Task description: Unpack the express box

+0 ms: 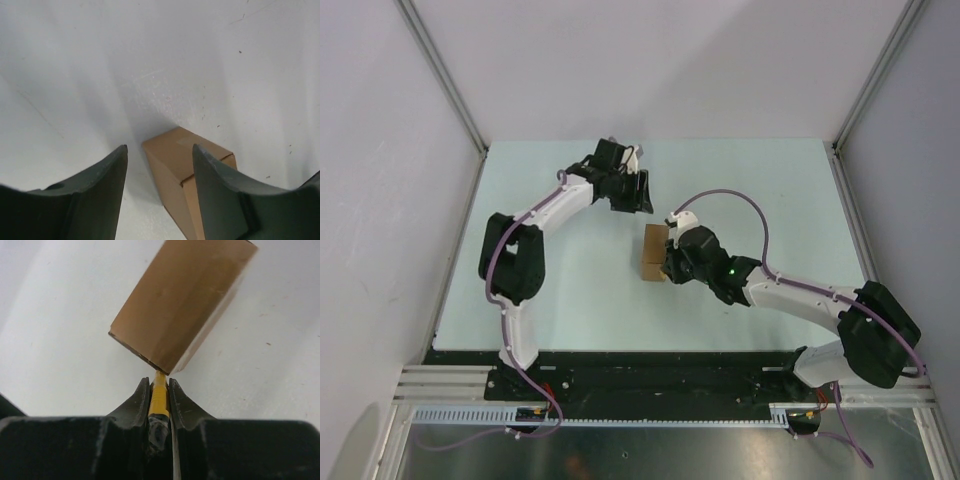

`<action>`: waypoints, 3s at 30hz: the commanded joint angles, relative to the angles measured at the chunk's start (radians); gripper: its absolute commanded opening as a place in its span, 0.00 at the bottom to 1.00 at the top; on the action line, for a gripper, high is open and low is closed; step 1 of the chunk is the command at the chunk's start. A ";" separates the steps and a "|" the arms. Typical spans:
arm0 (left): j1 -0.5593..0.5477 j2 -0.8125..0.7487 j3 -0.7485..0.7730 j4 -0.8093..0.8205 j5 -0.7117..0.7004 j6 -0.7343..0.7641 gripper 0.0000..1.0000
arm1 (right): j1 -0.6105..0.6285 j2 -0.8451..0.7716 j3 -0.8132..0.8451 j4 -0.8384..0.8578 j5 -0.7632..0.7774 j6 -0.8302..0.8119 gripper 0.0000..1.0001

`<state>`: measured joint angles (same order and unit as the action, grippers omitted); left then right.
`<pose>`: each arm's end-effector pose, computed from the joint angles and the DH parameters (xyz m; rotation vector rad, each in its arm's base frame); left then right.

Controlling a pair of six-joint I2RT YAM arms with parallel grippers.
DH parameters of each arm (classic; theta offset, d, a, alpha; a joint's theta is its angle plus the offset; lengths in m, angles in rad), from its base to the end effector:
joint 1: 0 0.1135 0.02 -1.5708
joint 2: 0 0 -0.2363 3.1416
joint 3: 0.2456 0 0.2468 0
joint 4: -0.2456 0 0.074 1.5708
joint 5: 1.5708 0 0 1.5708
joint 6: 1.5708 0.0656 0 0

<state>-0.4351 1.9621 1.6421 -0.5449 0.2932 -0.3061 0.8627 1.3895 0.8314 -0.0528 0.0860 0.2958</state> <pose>0.3955 -0.2048 0.2095 0.2972 2.4888 -0.6784 0.2166 0.2443 0.1901 -0.5769 2.1595 0.5563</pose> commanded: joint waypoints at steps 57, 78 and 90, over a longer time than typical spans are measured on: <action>-0.203 -0.227 -0.182 0.103 0.176 -0.002 0.33 | -0.019 -0.155 0.109 -0.085 0.705 0.422 0.00; -0.218 -0.175 -0.291 0.102 0.032 -0.018 0.22 | 0.013 -0.007 0.202 -0.179 0.824 0.536 0.00; -0.218 -0.164 -0.303 0.103 0.037 -0.021 0.22 | -0.001 0.014 0.204 -0.156 0.788 0.522 0.00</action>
<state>-0.6548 1.7805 1.3556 -0.4351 0.3466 -0.3153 0.8661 1.3937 0.9932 -0.2344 0.8486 0.8082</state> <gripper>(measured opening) 0.223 0.171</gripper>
